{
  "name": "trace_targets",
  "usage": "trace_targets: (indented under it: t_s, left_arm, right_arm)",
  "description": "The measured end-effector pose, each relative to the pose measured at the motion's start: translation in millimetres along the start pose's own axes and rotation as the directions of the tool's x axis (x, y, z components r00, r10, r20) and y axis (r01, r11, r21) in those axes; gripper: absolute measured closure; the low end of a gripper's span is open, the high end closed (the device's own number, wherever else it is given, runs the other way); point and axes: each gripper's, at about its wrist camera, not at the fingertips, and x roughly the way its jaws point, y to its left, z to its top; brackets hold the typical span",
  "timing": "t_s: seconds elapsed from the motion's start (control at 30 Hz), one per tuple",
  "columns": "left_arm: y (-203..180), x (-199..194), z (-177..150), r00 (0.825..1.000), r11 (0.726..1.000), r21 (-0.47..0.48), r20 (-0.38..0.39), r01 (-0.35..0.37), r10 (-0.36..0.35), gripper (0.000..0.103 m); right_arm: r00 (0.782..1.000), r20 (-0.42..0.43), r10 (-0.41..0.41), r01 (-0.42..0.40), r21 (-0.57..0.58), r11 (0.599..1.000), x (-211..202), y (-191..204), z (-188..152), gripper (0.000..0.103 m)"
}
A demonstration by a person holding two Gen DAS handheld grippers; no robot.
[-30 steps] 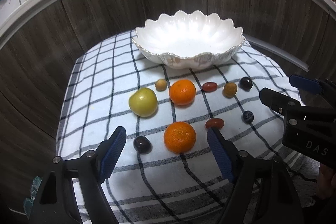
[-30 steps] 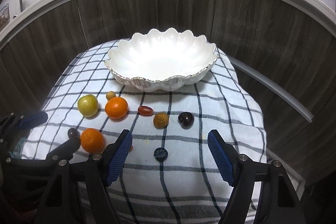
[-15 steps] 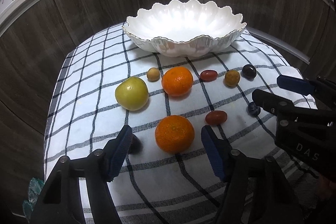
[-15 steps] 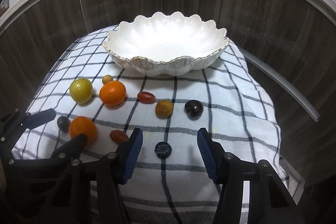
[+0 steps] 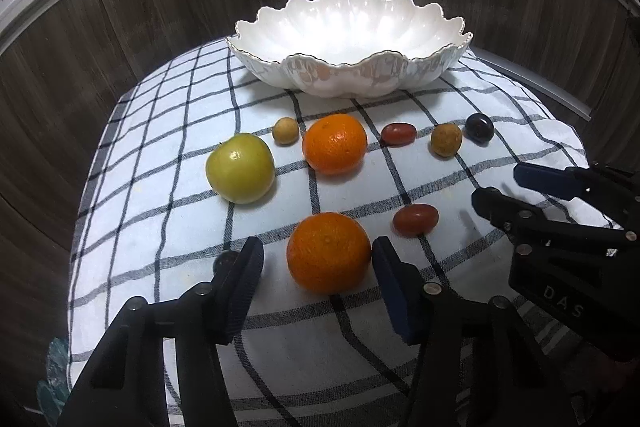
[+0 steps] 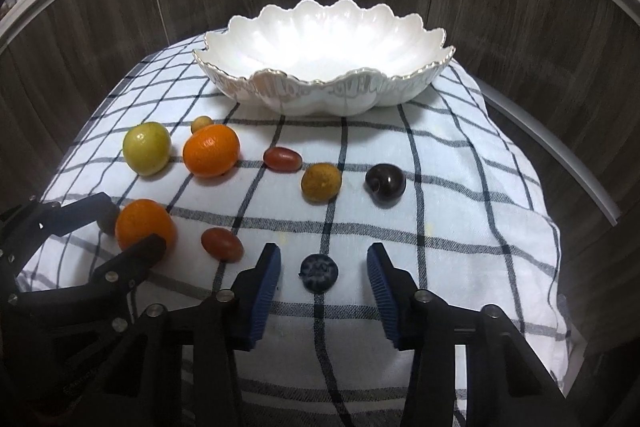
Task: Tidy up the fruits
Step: 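Move left gripper toward the mandarin while right gripper moves toward the blueberry, then close left gripper on the mandarin while right gripper closes on the blueberry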
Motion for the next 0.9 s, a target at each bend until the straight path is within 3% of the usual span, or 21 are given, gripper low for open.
trace_targets:
  t_s: [0.17,0.33,0.63,0.9]
  left_arm:
    - [-1,3,-2,1.0,1.0,0.001,-0.005,-0.001,0.001,0.048]
    - [-1,5,-4,1.0,1.0,0.0,-0.005,0.002,-0.002,0.049]
    - [-6,10,-6,1.0,1.0,0.013,-0.008,0.011,-0.011,0.058]
    - [-5,7,-6,1.0,1.0,0.011,-0.006,0.009,-0.009,0.061]
  right_arm:
    - [1.0,-0.015,0.0,0.0,0.004,1.0,5,0,-3,0.058]
    - [0.999,-0.031,0.007,-0.008,-0.004,1.0,8,2,-5,0.069]
    - [0.999,-0.049,0.012,-0.012,-0.009,1.0,13,4,-5,0.08]
    - [0.999,-0.04,0.007,-0.008,-0.011,1.0,11,5,-5,0.081]
